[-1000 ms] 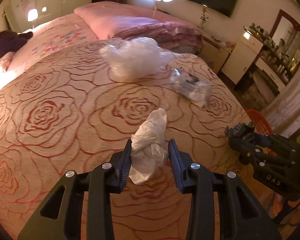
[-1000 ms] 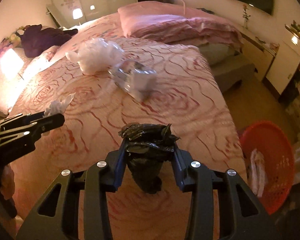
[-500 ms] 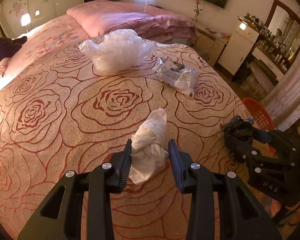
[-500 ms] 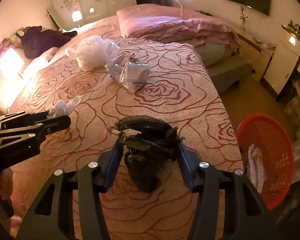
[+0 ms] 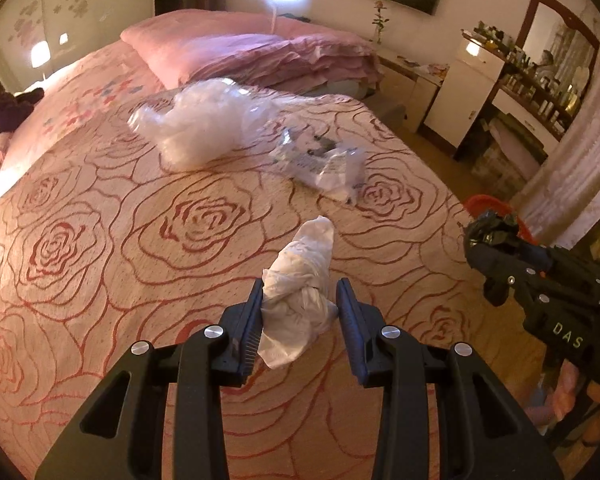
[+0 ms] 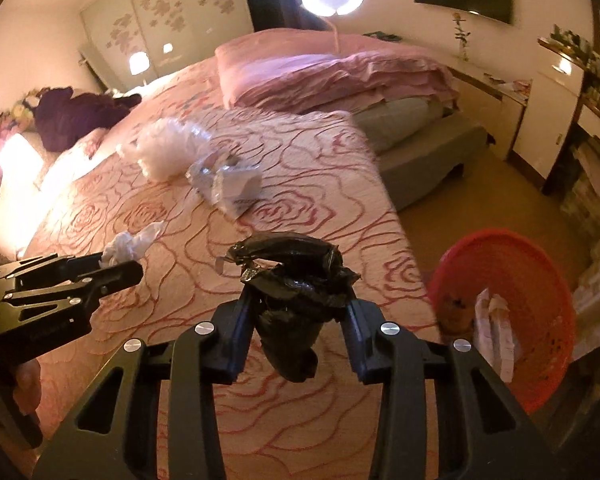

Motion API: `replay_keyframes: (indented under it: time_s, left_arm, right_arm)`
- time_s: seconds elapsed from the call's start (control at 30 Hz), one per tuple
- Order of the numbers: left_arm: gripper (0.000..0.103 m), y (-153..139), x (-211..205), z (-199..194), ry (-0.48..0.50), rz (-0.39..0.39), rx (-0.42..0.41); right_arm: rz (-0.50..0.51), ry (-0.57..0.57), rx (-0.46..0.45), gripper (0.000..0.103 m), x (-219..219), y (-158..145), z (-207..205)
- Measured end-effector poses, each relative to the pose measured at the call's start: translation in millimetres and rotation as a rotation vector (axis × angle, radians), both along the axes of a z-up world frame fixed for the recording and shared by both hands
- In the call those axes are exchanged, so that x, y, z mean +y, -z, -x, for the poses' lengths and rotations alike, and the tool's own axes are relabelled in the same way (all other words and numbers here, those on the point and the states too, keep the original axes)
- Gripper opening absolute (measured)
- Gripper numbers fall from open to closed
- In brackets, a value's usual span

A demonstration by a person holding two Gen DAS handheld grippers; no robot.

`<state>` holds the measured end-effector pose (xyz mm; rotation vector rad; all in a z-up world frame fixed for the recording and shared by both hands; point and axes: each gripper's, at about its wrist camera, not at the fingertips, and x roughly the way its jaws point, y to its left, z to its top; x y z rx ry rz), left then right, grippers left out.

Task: Collect trash
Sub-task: 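Lift the white tissue with the left tool while the right tool lifts the black bag, then carry tissue and black bag over the red wastebasket and open both tools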

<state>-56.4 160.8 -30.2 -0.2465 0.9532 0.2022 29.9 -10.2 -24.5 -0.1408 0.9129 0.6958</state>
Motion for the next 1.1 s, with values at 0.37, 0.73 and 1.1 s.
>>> replay_keyframes:
  time_s: [0.37,0.73,1.1]
  left_arm:
    - [0.034,-20.0,-38.7,-36.8,0.113,-0.015,-0.041]
    - [0.034,-31.4,-90.7,-83.1,0.257,0.006,-0.066]
    - [0.034,-28.0,-141.3,-117.1,0.373,0.016,-0.051]
  right_arm:
    - [-0.035,0.14,-0.038,0.038,-44.8,-21.5,-22.4]
    - [-0.046,0.298,-0.063,0.038,-100.4,-34.3,-41.7]
    - [-0.042,0.406,-0.065,0.038,-144.3,-33.0,-54.0]
